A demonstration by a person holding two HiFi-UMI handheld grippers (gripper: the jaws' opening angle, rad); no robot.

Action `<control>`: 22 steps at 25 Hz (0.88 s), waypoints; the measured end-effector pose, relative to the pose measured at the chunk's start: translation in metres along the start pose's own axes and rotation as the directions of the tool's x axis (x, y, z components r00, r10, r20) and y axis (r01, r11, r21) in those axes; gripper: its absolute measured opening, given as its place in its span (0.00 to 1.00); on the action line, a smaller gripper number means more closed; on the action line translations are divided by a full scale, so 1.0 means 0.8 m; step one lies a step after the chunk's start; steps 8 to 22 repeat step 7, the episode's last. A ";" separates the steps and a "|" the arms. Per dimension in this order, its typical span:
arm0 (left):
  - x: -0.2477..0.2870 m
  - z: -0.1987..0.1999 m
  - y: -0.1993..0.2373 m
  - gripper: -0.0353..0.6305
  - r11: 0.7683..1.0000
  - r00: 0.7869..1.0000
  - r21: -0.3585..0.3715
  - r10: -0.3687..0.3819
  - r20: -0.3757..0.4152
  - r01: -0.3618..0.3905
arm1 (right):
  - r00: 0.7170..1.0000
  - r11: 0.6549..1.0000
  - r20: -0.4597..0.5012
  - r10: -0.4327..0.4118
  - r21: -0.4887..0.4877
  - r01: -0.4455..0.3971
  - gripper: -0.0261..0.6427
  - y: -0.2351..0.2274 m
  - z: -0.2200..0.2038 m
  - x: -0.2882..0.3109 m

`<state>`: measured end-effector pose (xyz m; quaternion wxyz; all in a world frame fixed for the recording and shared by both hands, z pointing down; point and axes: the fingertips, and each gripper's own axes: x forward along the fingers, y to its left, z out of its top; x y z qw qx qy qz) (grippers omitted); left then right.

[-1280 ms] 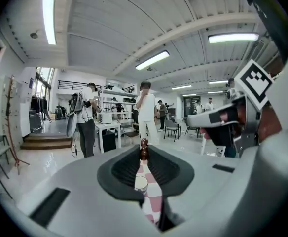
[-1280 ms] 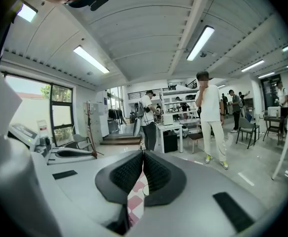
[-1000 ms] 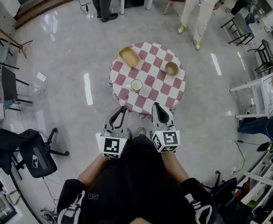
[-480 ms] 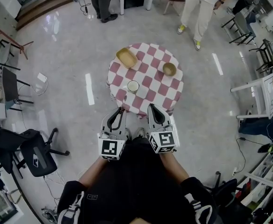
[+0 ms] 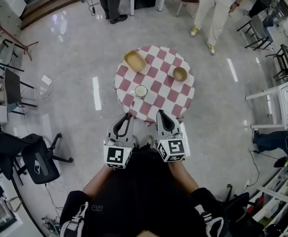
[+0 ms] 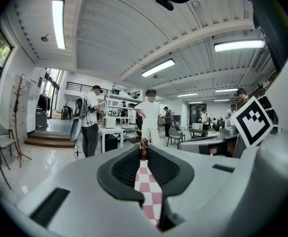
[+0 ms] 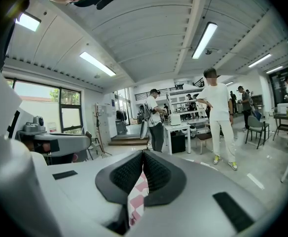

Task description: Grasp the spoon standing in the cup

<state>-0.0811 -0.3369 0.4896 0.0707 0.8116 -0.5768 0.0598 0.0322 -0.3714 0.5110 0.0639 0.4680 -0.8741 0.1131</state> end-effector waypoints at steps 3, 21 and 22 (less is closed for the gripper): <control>-0.001 0.002 -0.001 0.13 1.000 1.000 0.000 0.003 0.004 -0.003 | 1.000 1.000 0.000 0.006 -0.001 -0.006 0.08 0.000 0.000 -0.001; -0.002 -0.004 -0.006 0.13 1.000 1.000 -0.012 0.006 -0.003 -0.006 | 1.000 1.000 0.002 0.007 0.002 -0.007 0.08 -0.003 0.000 -0.002; -0.002 -0.004 -0.006 0.13 1.000 1.000 -0.012 0.006 -0.003 -0.006 | 1.000 1.000 0.002 0.007 0.002 -0.007 0.08 -0.003 0.000 -0.002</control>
